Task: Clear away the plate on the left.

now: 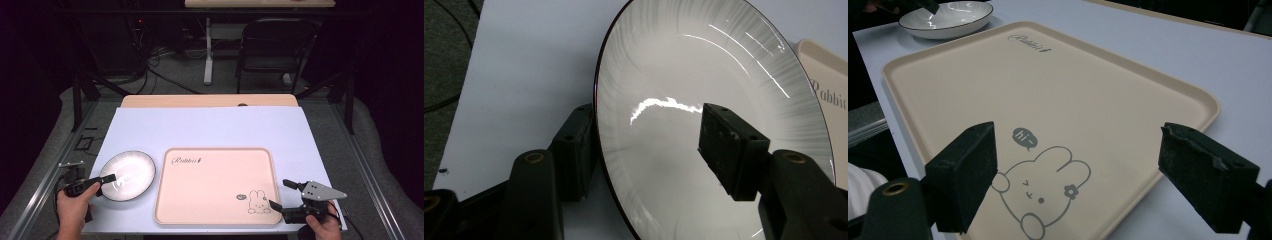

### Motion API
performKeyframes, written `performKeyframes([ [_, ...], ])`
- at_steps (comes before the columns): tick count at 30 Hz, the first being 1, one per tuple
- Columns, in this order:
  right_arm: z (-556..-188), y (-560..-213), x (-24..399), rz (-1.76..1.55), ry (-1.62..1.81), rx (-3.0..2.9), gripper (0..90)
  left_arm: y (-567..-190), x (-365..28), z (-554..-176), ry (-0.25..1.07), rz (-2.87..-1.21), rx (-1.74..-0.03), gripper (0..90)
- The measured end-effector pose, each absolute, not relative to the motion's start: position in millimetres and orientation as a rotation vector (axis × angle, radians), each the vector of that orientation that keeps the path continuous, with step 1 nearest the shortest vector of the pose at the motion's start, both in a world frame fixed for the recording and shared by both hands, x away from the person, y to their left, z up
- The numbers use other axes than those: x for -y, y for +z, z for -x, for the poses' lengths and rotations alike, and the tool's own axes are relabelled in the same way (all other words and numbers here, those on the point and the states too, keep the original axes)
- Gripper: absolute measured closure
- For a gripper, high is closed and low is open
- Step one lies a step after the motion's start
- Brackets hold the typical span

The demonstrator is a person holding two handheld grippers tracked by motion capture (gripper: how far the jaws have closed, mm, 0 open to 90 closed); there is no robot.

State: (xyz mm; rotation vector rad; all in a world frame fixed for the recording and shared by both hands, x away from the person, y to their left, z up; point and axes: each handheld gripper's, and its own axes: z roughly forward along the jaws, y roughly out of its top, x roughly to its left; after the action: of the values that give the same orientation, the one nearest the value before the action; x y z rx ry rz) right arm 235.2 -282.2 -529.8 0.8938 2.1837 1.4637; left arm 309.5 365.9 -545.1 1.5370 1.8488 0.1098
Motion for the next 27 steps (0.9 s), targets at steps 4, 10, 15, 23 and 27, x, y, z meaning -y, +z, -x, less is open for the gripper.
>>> performKeyframes([
  [4,-235,-530,282,-0.894,1.464,-2.185,15.2,-546,-365,-311,0.109,-1.523,-1.863,42.6],
  [10,-235,-530,282,-0.896,1.464,-2.189,15.2,-546,-365,-315,0.083,-1.520,-1.896,46.6],
  [15,-236,-530,282,-0.895,1.464,-2.188,15.2,-546,-368,-318,0.064,-1.506,-1.928,53.4],
  [23,-235,-530,282,-0.896,1.465,-2.188,15.2,-546,-375,-321,0.026,-1.485,-1.964,65.2],
  [27,-235,-530,282,-0.893,1.464,-2.189,15.2,-548,-379,-322,0.008,-1.471,-1.973,71.4],
])
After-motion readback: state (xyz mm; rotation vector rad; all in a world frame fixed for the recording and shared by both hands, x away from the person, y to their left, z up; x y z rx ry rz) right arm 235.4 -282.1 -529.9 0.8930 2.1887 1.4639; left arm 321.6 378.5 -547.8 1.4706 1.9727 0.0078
